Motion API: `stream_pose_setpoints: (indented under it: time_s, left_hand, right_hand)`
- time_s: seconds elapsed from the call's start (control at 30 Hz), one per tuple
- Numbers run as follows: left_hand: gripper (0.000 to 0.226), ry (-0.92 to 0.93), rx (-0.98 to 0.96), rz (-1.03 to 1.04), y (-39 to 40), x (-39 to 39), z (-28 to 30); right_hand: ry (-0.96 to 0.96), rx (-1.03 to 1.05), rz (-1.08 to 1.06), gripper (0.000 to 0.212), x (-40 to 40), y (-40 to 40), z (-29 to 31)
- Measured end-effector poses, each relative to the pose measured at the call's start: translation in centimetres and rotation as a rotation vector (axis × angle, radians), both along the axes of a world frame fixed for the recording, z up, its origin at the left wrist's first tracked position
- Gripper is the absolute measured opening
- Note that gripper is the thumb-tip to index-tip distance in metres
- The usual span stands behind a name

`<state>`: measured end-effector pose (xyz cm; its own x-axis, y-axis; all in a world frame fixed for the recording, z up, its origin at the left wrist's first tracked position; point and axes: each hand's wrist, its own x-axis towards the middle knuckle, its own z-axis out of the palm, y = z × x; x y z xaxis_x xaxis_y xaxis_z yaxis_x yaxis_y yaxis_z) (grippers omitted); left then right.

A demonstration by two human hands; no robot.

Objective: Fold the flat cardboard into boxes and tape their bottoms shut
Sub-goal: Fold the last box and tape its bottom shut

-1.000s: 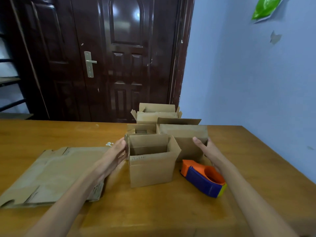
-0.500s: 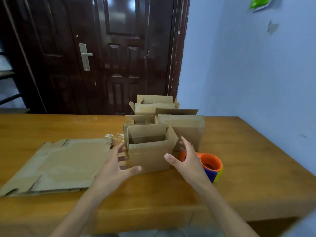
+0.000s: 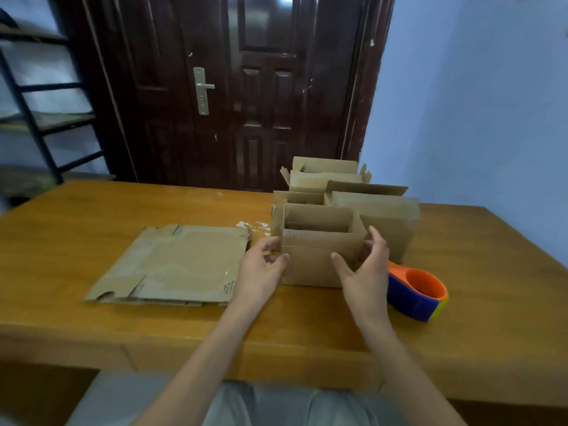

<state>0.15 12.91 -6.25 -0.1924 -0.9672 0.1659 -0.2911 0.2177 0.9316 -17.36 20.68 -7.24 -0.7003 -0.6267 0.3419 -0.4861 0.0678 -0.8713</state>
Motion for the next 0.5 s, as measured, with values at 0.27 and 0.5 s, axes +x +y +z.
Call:
stream_pose_setpoints:
  time_s: [0.27, 0.5]
  left_hand:
    - [0.032, -0.294, -0.159, 0.274, -2.5, 13.4, -0.7]
    - [0.074, -0.718, 0.127, 0.341, -8.5, 24.7, -2.1]
  right_hand:
    - [-0.009, -0.139, 0.153, 0.03, 11.6, 2.5, 1.1]
    - [-0.095, 0.332, 0.503, 0.065, 17.4, -7.0, -2.5]
